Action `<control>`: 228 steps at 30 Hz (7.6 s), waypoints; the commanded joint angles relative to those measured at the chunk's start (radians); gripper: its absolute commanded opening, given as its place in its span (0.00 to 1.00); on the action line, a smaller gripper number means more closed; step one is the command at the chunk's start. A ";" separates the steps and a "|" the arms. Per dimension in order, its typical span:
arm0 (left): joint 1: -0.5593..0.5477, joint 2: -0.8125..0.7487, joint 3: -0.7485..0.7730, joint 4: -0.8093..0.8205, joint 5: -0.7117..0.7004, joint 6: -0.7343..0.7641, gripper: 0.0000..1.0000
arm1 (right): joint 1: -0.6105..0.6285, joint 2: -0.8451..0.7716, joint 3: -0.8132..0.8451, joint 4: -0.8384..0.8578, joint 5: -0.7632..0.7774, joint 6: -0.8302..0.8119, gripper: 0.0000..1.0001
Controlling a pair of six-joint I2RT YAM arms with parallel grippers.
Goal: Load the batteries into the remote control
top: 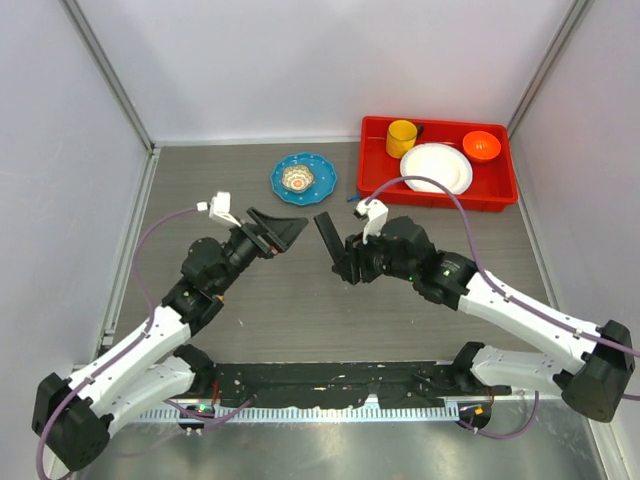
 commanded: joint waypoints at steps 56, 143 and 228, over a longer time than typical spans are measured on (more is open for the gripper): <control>-0.365 0.417 0.011 0.228 -0.410 -0.055 0.28 | 0.148 0.104 0.082 -0.144 0.331 -0.041 0.01; -0.198 0.127 -0.239 0.537 -0.349 0.166 0.00 | -0.045 0.157 -0.353 0.979 -0.057 0.855 0.72; -0.224 0.147 -0.281 0.592 -0.428 0.056 0.00 | -0.023 0.135 -0.265 0.765 -0.085 0.786 0.85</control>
